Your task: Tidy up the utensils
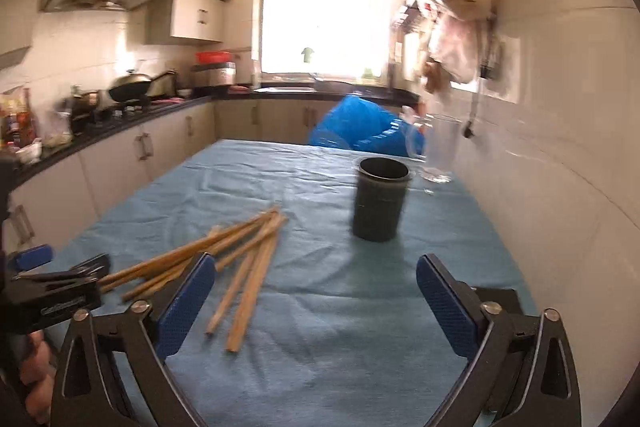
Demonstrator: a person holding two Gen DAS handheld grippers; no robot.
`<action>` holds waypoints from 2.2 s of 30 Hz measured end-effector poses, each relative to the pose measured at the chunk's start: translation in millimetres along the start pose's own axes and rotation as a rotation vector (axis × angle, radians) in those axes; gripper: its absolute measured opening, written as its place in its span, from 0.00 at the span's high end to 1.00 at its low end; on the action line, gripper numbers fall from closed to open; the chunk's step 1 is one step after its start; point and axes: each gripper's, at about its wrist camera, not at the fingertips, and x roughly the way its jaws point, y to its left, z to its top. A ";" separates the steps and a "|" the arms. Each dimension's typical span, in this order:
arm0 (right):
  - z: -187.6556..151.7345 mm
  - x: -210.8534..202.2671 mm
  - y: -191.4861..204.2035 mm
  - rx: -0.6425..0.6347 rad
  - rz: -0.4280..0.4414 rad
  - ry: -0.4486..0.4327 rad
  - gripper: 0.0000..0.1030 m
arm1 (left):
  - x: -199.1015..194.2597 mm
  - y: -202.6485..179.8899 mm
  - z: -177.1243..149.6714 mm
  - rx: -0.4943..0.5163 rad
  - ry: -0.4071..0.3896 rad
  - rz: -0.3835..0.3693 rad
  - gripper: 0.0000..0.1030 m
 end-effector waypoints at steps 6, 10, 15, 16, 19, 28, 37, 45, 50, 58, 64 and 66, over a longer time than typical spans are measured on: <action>3.0 -5.7 14.0 -0.026 -0.002 -0.024 0.08 | -2.0 -2.5 1.1 0.003 -0.009 0.012 0.10; 3.3 -6.3 14.9 -0.031 -0.002 -0.018 0.08 | -0.4 -4.5 0.2 0.011 -0.007 0.018 0.10; 1.2 -3.3 10.9 -0.016 0.002 -0.014 0.08 | -2.4 -9.1 -0.4 0.028 -0.024 0.021 0.10; -0.4 -3.0 9.9 -0.015 0.004 -0.018 0.08 | -3.5 -9.5 -1.1 0.031 -0.029 0.019 0.10; -1.2 -6.5 11.1 -0.024 0.002 -0.038 0.09 | -6.6 -10.3 -1.4 0.033 -0.044 0.013 0.10; -1.8 -16.0 7.8 -0.009 0.010 -0.064 0.11 | -18.8 -13.7 -3.0 0.044 -0.088 0.008 0.10; -0.9 -23.6 7.4 -0.005 0.015 -0.069 0.13 | -27.7 -13.6 -5.6 0.048 -0.107 0.006 0.10; -0.5 -23.2 5.8 0.000 0.018 -0.063 0.13 | -29.6 -12.3 -4.9 0.048 -0.114 0.006 0.10; -1.4 -18.5 5.4 0.001 0.022 -0.046 0.13 | -28.9 -12.7 -5.3 0.047 -0.107 0.008 0.10; -3.8 -7.8 4.2 0.009 0.025 -0.015 0.13 | -16.7 -14.0 -3.4 0.053 -0.073 0.007 0.10; -6.6 4.4 3.7 0.015 0.032 0.023 0.13 | -1.0 -16.1 -3.8 0.058 -0.032 0.003 0.10; -7.7 9.2 3.0 0.018 0.034 0.038 0.13 | 3.8 -17.1 -4.0 0.059 -0.019 -0.001 0.10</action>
